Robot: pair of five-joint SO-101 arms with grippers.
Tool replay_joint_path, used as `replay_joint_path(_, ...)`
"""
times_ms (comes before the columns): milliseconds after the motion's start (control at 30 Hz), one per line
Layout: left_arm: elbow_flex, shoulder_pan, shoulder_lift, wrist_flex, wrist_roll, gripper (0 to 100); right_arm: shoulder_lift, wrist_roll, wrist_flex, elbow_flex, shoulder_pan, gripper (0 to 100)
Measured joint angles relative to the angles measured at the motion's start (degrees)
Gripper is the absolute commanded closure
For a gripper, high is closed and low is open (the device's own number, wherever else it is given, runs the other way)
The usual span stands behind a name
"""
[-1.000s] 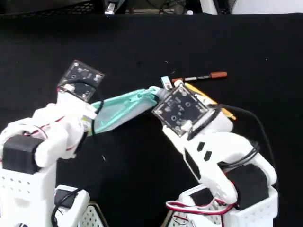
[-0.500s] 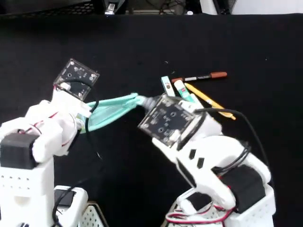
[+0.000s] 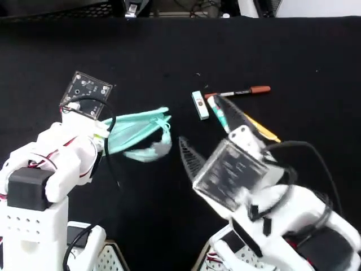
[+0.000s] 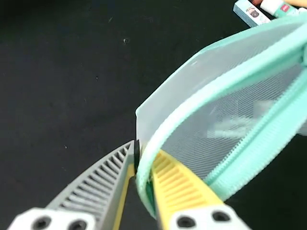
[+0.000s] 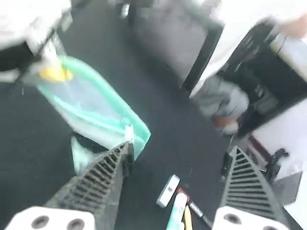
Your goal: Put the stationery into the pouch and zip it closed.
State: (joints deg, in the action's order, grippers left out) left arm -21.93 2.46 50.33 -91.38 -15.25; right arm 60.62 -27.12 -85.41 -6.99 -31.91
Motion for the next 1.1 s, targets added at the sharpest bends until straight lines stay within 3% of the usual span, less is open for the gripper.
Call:
replay_joint_path(167, -0.5, 0.0, 0.0, 1.3, 4.4, 97, -1.1, 7.9, 4.1, -5.9, 12.7, 70.1)
replay_joint_path(333, -1.2, 0.0, 0.0, 3.6, 7.1, 97, -5.5, 14.0, 19.6, -26.5, 27.2, 70.2)
replay_joint_path(467, -1.2, 0.0, 0.0, 3.8, 7.3, 97, -10.7, 16.5, 34.2, -43.4, 30.7, 70.2)
replay_joint_path(600, -1.3, 0.0, 0.0, 4.0, 7.3, 97, -16.6, 17.2, 43.9, -50.5, 30.9, 75.3)
replay_joint_path(700, -1.5, 0.0, 0.0, 4.0, 7.3, 97, -22.9, 17.2, 49.0, -51.0, 30.9, 83.5)
replay_joint_path(867, -1.5, 0.0, 0.0, 4.0, 7.3, 97, -38.8, 17.2, 52.3, -44.2, 30.9, 82.5)
replay_joint_path(1100, -1.5, 0.0, 0.0, 4.0, 7.3, 97, -63.1, 17.2, 39.4, -17.4, 30.5, 81.2)
